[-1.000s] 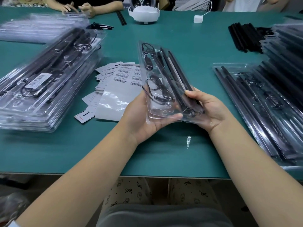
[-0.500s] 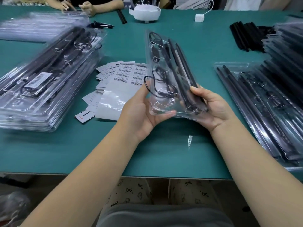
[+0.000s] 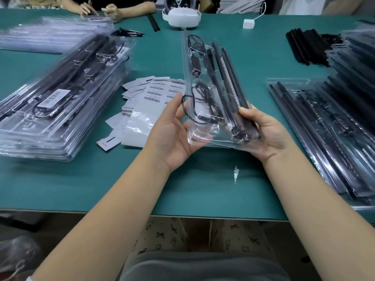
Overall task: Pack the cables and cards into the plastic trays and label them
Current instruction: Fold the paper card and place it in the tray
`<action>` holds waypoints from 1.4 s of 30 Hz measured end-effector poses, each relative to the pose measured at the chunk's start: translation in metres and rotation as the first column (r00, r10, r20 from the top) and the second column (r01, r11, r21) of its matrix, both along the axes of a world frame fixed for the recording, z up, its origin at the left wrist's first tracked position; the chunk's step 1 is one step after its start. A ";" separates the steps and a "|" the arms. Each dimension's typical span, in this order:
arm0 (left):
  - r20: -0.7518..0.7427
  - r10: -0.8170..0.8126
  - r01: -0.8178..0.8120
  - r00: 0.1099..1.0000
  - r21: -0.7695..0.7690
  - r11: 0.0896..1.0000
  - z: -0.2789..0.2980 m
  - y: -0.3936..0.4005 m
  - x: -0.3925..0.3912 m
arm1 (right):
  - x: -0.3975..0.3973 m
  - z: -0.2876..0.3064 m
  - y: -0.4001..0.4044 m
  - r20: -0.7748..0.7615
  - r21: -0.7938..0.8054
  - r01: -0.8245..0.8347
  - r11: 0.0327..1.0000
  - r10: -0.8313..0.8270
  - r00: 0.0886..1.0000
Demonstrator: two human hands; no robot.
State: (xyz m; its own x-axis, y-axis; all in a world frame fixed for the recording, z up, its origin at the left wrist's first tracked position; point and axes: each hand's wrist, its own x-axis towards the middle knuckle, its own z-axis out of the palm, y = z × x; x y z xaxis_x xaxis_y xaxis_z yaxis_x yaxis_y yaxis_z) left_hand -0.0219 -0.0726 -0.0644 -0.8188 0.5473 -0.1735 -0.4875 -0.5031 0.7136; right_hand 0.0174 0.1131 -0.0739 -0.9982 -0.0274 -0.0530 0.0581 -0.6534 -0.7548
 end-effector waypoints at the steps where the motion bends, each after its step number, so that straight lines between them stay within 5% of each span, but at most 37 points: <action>1: -0.007 0.008 -0.008 1.000 0.003 1.000 0.000 0.000 -0.001 | 0.000 0.000 0.000 -0.005 -0.008 -0.001 1.000 0.001 1.000; 11: -0.259 0.124 -0.183 0.958 -0.216 0.959 0.000 0.008 0.004 | -0.001 0.003 0.000 -0.017 0.027 0.027 0.999 -0.027 0.999; 19: -0.087 0.073 -0.097 0.994 -0.309 0.946 0.002 0.004 0.005 | -0.001 -0.002 0.001 -0.005 0.079 0.028 0.996 -0.027 1.000; 23: -0.201 0.199 -0.275 0.959 -0.493 0.826 0.003 0.012 0.005 | -0.001 -0.002 -0.001 -0.006 0.081 0.002 0.997 -0.001 1.000; 26: -0.185 0.204 -0.264 0.961 -0.411 0.873 0.003 0.010 0.003 | -0.003 -0.001 -0.003 0.001 0.072 0.042 0.997 -0.042 0.999; 32: -0.087 -0.080 0.069 0.993 -0.127 0.989 0.004 0.000 0.003 | -0.002 0.002 0.003 0.077 -0.020 0.159 0.987 -0.157 0.985; 42: -0.044 -0.071 0.058 0.996 -0.253 0.966 0.004 0.001 0.006 | -0.003 0.000 0.000 0.010 0.095 0.097 0.991 -0.098 0.995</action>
State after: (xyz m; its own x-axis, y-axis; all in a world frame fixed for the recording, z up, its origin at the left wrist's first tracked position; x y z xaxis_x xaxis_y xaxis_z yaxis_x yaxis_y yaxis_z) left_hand -0.0161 -0.0715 -0.0605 -0.7945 0.5437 -0.2704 -0.4721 -0.2729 0.8383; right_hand 0.0140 0.1131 -0.0742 -0.9950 0.0758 -0.0652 0.0089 -0.5821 -0.8131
